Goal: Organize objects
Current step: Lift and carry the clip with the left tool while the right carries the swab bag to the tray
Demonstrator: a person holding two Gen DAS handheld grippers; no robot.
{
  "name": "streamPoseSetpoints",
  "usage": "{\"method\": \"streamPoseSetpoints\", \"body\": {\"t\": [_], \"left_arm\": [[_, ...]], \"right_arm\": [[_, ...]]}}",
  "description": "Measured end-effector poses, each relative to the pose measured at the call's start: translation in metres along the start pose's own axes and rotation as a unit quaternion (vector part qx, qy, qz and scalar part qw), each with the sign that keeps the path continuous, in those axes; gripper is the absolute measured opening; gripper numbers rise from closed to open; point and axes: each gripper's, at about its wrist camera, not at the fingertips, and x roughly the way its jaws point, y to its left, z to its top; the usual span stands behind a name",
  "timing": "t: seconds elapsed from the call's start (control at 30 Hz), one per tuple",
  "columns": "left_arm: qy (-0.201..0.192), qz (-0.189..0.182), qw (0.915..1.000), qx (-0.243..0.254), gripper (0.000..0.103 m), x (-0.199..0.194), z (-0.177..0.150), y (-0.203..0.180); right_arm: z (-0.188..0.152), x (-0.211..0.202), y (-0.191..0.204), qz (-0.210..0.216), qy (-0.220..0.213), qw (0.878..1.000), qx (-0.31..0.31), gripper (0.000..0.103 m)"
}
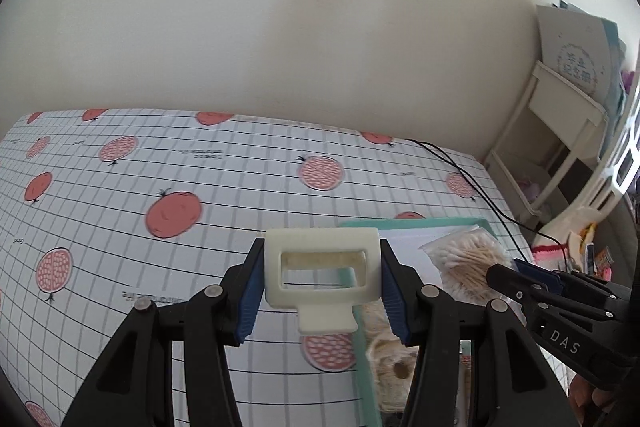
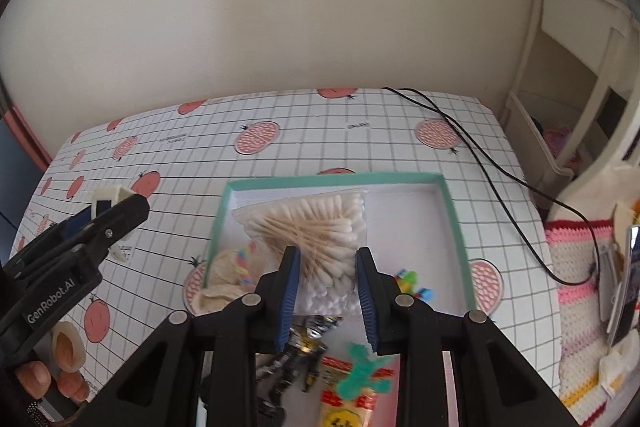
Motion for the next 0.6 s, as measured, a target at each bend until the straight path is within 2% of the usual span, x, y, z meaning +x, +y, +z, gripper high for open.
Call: {"method": "streamPoseSetpoints", "body": {"t": [0.33,0.6], "left_arm": [[0.028,-0.04,0.9969,0.061,0.054,0.006,-0.016,-0.063],[0.067,-0.057,0.9929,0.08,0.054,0.021,-0.032,-0.086]], "right_arm": [[-0.026,-0.005,-0.028,-0.008,0.012,1.0,0.011,0.03],[-0.045,0.001,-0.035,-0.002,0.025,1.0,0.018,0.03]]}}
